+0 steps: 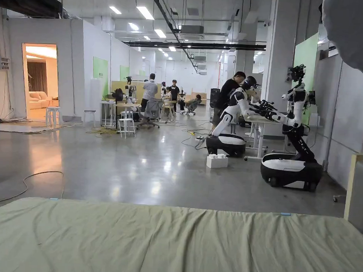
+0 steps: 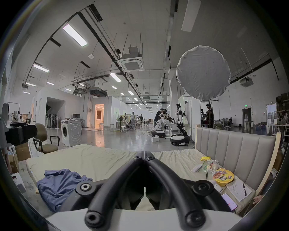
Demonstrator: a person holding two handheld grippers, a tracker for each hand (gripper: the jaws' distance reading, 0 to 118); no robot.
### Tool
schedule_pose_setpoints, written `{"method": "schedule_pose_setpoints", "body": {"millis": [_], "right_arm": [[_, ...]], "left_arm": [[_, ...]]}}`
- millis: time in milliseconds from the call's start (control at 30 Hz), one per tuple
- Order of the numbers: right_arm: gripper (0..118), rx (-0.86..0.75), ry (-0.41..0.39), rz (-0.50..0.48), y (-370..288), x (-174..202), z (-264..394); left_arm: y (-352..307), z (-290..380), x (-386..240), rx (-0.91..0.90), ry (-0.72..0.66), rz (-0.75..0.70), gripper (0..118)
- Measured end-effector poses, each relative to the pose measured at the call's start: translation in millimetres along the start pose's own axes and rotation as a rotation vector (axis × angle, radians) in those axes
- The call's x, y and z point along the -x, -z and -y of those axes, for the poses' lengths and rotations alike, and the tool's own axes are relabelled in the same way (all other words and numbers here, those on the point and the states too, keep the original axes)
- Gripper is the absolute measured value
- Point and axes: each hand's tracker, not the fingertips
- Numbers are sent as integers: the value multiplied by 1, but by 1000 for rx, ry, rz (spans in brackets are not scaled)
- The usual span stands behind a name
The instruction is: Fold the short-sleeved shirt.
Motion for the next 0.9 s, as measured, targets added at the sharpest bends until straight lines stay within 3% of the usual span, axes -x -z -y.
{"method": "schedule_pose_setpoints", "body": {"millis": [400,733,900], "right_arm": [[0,-5,-34,6,-1,4,1],[0,-1,21,7,-1,-5,3],[0,8,1,2,3,-9,1]], "left_arm": [[2,0,1,2,-9,-1,0],[9,4,4,44,-44,4,0],[17,-2,9,62,-18,14,0]]}}
